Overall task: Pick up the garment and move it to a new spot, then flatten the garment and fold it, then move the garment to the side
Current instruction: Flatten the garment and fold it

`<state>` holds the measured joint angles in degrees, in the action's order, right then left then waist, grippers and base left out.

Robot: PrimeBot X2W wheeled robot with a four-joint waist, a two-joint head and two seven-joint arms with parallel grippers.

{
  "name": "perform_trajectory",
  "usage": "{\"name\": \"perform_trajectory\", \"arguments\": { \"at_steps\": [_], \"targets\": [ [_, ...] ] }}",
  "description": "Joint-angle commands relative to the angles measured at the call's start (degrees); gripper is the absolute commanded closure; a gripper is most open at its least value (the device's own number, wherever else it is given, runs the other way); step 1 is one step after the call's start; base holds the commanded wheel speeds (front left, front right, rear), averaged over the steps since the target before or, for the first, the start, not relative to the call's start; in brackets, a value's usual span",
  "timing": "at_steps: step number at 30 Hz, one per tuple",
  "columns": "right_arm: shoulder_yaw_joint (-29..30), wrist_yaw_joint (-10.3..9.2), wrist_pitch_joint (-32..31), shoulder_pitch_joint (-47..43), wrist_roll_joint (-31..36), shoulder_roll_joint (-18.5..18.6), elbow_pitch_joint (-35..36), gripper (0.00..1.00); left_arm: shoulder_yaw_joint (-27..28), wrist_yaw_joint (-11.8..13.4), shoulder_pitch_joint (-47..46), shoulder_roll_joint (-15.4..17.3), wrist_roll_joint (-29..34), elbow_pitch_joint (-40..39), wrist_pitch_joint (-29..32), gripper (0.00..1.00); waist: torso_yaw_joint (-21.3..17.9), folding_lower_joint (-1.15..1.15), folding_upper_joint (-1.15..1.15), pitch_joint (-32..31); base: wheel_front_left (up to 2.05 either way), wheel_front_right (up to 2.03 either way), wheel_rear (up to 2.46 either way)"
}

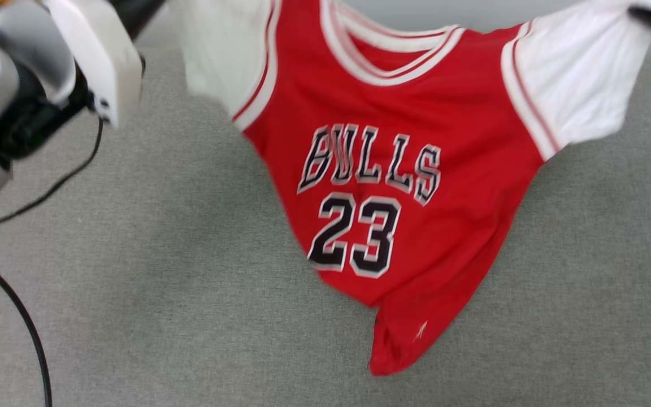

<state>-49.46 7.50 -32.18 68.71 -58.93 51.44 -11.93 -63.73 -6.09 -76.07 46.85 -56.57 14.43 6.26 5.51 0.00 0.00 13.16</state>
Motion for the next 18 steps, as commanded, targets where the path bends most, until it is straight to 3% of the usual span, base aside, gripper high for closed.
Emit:
{"name": "perform_trajectory", "arguments": {
  "at_steps": [1,9,18],
  "targets": [
    [0.62,-0.02,1.02,2.22,1.1,0.05,-0.36,1.0,0.87,0.25,-1.77,-0.8,0.33,0.54,-0.56,1.0,-0.32,0.0,0.0,0.35,0.0,0.0,0.0],
    [2.72,-0.03,6.53,14.12,10.43,-3.98,-7.31,1.0,4.49,1.33,-12.57,-5.68,2.96,6.83,-2.29,1.0,-0.73,0.0,0.0,4.87,0.0,0.0,0.0],
    [7.29,-0.03,15.51,29.35,21.23,-13.19,-21.04,1.0,7.75,1.82,-25.12,-11.31,6.46,17.64,-6.81,1.0,-1.51,0.0,0.0,11.83,0.0,0.0,0.0]
  ]
}}
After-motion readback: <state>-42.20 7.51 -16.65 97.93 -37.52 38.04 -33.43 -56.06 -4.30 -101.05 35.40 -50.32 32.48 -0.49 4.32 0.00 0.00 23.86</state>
